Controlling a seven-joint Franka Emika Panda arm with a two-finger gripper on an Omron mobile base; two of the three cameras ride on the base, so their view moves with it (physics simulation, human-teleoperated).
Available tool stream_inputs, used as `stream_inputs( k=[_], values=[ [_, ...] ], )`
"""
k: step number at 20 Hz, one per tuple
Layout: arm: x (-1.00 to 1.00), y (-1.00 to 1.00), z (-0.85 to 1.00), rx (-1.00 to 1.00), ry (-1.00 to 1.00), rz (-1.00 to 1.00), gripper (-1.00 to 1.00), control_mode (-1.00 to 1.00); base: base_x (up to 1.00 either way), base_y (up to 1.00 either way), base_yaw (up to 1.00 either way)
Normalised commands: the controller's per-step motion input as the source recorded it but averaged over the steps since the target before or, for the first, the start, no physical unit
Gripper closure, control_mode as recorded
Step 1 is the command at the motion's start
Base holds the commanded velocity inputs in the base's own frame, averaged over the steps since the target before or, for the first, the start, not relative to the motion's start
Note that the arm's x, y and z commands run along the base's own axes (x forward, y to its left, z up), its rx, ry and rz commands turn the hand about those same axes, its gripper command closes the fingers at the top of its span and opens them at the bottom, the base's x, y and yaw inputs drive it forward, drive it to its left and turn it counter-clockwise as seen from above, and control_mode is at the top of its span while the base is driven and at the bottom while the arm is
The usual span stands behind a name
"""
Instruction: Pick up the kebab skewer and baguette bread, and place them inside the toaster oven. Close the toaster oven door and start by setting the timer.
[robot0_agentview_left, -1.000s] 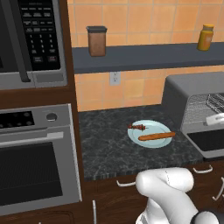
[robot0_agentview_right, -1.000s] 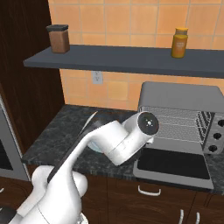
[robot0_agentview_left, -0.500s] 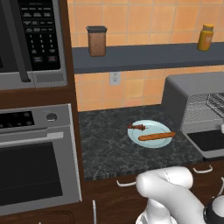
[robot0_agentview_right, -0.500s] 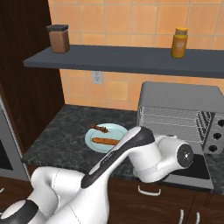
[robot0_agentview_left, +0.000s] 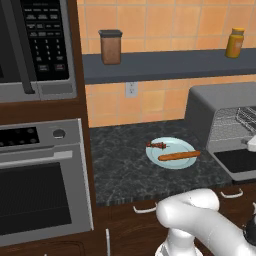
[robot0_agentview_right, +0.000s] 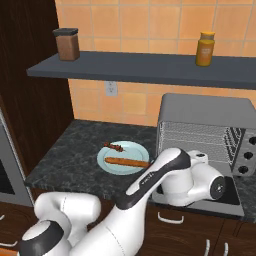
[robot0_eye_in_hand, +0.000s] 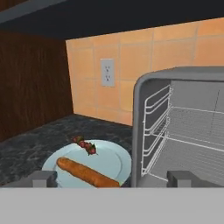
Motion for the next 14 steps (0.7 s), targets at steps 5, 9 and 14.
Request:
stream_inputs(
  k=[5,9,14],
  values=[
    [0.38,-0.26,-0.34,0.00,-0.02,0.00,-1.00,-1.00,0.00,0.00,0.00],
    [0.52,-0.42,-0.24,0.00,0.00,0.00,-1.00,-1.00,0.00,0.00,0.00],
    [0.54,-0.45,-0.09,0.01,0.00,0.00,-1.00,-1.00,0.00,0.00,0.00]
  ],
)
